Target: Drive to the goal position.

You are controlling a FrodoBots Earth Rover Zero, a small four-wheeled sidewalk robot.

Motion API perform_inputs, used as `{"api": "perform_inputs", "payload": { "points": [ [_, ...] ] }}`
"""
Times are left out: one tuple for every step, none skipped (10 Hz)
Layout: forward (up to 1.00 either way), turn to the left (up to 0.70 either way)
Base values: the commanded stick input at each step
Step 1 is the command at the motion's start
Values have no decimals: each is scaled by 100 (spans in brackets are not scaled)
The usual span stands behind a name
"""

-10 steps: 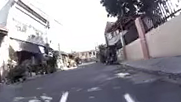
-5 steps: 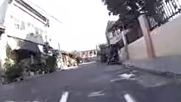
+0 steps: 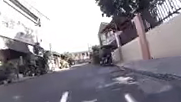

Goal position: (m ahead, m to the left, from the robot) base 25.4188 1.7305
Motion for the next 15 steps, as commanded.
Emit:
{"api": "perform_inputs", "payload": {
  "points": [
    [70,0],
    [70,0],
    [70,0],
    [70,0],
    [70,0],
    [70,0],
    [70,0],
    [70,0],
    [70,0],
    [70,0],
    [70,0],
    [70,0],
    [70,0],
    [70,0],
    [70,0]
  ]
}}
